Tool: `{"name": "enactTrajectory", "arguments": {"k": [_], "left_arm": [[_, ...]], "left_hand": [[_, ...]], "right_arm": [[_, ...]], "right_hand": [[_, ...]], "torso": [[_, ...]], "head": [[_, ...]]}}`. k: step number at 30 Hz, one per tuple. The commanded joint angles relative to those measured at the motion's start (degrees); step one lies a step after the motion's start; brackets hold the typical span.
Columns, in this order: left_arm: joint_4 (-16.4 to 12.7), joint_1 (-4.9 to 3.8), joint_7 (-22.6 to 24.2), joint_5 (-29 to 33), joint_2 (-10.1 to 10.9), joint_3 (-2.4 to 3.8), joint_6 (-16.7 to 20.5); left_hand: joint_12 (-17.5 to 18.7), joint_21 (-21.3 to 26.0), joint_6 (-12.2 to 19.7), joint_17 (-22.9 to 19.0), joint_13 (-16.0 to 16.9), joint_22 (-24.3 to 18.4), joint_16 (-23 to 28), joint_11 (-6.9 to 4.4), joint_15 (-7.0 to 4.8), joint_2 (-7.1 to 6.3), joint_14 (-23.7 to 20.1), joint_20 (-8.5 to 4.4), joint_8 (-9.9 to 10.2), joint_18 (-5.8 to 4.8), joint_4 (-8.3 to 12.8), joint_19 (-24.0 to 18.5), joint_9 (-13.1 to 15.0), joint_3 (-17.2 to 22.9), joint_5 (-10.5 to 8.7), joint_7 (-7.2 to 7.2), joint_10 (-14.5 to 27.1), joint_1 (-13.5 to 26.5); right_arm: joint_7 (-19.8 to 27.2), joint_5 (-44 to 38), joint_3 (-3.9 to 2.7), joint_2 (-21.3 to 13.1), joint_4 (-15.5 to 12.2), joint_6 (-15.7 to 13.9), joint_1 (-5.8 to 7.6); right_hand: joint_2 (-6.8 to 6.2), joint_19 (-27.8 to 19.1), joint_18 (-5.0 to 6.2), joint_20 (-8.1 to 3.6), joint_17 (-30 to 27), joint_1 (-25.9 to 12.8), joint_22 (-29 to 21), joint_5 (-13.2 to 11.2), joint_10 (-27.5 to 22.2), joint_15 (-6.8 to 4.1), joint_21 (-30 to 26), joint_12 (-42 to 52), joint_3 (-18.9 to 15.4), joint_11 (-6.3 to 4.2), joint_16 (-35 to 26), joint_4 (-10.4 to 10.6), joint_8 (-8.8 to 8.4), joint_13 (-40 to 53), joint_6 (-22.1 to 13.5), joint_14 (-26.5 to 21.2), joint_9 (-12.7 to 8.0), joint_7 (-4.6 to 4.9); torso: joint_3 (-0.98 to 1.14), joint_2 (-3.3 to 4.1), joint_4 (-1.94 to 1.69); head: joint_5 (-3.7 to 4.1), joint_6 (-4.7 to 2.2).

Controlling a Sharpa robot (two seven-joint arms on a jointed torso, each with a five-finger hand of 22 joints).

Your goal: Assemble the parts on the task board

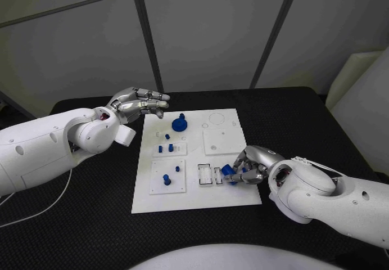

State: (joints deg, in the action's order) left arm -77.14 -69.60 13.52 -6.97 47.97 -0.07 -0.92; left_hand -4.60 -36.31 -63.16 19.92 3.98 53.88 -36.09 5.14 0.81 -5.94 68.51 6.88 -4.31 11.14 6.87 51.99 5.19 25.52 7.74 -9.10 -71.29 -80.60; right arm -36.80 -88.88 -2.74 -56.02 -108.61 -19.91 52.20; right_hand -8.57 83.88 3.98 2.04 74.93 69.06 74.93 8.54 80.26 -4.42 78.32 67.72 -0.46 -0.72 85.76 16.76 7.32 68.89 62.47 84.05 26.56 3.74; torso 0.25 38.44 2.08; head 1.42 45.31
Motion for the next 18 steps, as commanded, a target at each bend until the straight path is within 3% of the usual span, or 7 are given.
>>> {"name": "enactTrajectory", "arguments": {"k": [1,8,12,18], "left_arm": [[-0.04,-0.06,0.30,0.23,-0.02,0.03,-0.79],[-0.09,-0.06,0.27,0.23,0.13,0.03,-0.76],[-0.13,-0.06,0.27,0.23,0.21,0.03,-0.78],[-0.13,-0.04,0.26,0.23,0.30,0.03,-0.80]], "left_hand": [[0.22,0.20,0.27,-0.01,0.03,-0.05,0.35,0.28,0.27,0.02,0.24,0.22,0.36,-0.77,0.02,-0.02,-0.08,-0.31,-0.31,-0.25,0.21,0.70],[0.22,0.20,0.27,-0.01,0.03,-0.05,0.35,0.28,0.27,0.02,0.24,0.22,0.36,-0.77,0.02,-0.02,-0.08,-0.31,-0.31,-0.25,0.21,0.70],[0.22,0.20,0.27,-0.01,0.03,-0.05,0.35,0.28,0.27,0.02,0.24,0.22,0.36,-0.77,0.02,-0.02,-0.08,-0.31,-0.31,-0.25,0.21,0.70],[0.22,0.20,0.27,-0.01,0.03,-0.05,0.35,0.28,0.27,0.02,0.24,0.22,0.36,-0.77,0.02,-0.02,-0.08,-0.31,-0.31,-0.25,0.21,0.70]], "right_arm": [[-1.67,-0.54,0.11,0.49,0.64,1.89,-0.39],[-2.38,-1.42,0.13,0.94,0.60,0.10,-0.87],[-1.44,-1.65,0.12,0.46,-0.39,-4.21,-0.99],[0.47,-1.46,0.10,-0.74,-2.95,-11.03,-1.03]], "right_hand": [[0.30,0.58,-1.03,-0.33,7.09,0.19,3.32,0.88,0.27,-0.27,0.47,0.37,0.41,-0.18,0.39,-0.02,0.26,0.29,0.08,4.28,0.31,-0.35],[1.50,0.82,-1.14,-0.51,7.39,1.92,3.89,1.90,1.20,-0.51,0.95,2.10,1.37,-0.53,0.54,-0.12,0.78,2.25,1.36,4.35,2.25,-0.78],[1.79,1.19,-1.30,-0.83,7.65,2.16,4.64,6.25,2.38,-0.88,1.65,4.16,1.58,-1.01,0.67,-0.06,1.10,4.32,2.45,4.40,3.49,-1.30],[1.99,1.48,-1.45,-1.07,7.98,1.98,5.26,6.70,3.42,-1.16,2.22,6.13,1.61,-1.37,0.83,-0.02,1.36,6.24,3.45,4.47,4.34,-1.71]], "torso": [[-0.03,0.00,-0.09],[-0.03,-0.06,0.01],[0.00,-0.11,0.09],[-0.04,-0.13,0.07]], "head": [[-0.12,0.08],[-0.28,0.24],[-0.39,0.17],[-0.54,0.10]]}}
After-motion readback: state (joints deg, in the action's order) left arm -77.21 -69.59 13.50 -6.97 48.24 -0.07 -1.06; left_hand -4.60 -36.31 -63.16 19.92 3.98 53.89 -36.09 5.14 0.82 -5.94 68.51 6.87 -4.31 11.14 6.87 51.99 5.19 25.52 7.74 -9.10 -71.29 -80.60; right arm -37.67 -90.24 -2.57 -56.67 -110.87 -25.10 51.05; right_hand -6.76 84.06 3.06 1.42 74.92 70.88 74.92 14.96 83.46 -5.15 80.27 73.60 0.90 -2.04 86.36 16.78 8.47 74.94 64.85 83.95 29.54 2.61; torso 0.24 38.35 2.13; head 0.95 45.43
